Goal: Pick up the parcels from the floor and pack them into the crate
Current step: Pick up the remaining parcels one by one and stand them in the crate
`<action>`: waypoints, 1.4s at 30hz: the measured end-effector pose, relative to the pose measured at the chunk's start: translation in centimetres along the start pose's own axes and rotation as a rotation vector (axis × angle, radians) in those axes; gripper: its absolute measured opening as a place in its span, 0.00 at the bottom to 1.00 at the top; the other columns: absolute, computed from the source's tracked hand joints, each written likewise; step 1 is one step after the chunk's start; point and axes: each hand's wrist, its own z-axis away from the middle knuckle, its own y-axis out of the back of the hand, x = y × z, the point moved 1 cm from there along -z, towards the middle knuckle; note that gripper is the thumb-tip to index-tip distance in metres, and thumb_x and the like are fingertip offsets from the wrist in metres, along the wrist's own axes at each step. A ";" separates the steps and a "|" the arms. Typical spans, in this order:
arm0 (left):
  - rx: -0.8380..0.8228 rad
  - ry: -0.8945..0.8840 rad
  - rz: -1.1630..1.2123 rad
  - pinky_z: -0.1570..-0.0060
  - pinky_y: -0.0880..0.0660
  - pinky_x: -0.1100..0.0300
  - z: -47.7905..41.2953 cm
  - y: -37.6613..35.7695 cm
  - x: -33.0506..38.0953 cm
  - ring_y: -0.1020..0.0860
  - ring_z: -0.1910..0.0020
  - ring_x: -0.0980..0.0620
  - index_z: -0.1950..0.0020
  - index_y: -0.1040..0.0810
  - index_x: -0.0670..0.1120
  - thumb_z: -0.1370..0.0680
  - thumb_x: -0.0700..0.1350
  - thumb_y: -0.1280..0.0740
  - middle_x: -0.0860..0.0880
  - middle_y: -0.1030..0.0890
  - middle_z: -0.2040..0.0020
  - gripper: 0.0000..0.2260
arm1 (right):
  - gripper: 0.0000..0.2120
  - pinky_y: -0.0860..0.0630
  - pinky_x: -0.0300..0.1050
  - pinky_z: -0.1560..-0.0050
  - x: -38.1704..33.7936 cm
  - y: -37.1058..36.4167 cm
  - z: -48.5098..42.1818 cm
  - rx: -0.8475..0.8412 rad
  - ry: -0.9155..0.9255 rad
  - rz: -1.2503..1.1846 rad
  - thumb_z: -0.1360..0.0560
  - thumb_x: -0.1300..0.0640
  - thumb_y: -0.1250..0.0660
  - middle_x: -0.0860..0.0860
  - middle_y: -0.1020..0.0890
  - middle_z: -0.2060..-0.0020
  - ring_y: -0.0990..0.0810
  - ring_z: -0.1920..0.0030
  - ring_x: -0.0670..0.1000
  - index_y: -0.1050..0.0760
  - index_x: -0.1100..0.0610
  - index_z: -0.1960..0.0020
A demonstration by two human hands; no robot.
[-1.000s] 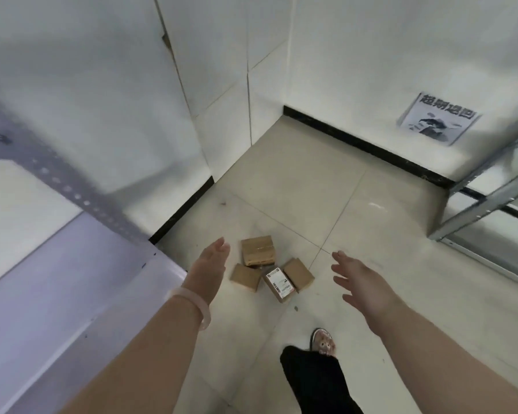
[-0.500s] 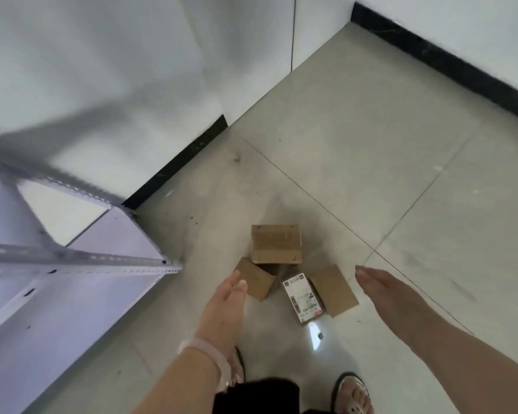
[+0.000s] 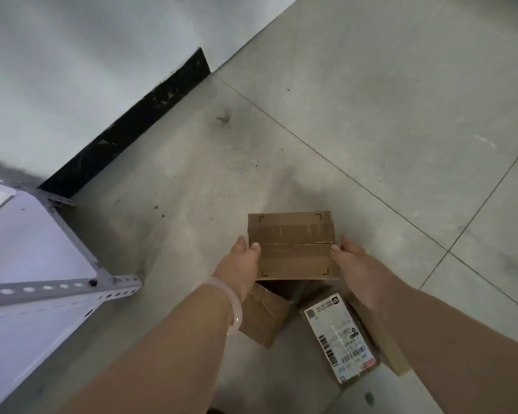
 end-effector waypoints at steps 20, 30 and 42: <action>0.111 -0.309 0.678 0.35 0.28 0.47 35.2 10.2 17.1 0.21 0.44 0.49 0.41 0.24 0.44 0.20 0.60 0.49 0.48 0.16 0.48 0.24 | 0.25 0.30 0.49 0.35 -18.9 16.0 32.0 0.020 0.288 -0.589 0.19 0.41 0.51 0.52 0.19 0.44 0.22 0.41 0.49 0.28 0.56 0.36; 0.276 -0.549 0.870 0.43 0.25 0.54 65.7 17.1 19.8 0.17 0.47 0.55 0.53 0.14 0.54 0.26 0.64 0.47 0.52 0.14 0.51 0.25 | 0.27 0.32 0.48 0.33 -29.5 22.2 58.9 -0.269 0.687 -0.424 0.20 0.40 0.55 0.45 0.16 0.46 0.23 0.38 0.46 0.21 0.49 0.42; 0.625 -0.627 0.976 0.51 0.21 0.55 88.7 24.2 9.0 0.16 0.52 0.53 0.53 0.15 0.56 0.21 0.63 0.47 0.53 0.13 0.53 0.22 | 0.19 0.27 0.47 0.38 -33.0 11.2 80.8 -0.588 0.907 -0.151 0.18 0.42 0.52 0.40 0.21 0.40 0.26 0.36 0.43 0.26 0.39 0.38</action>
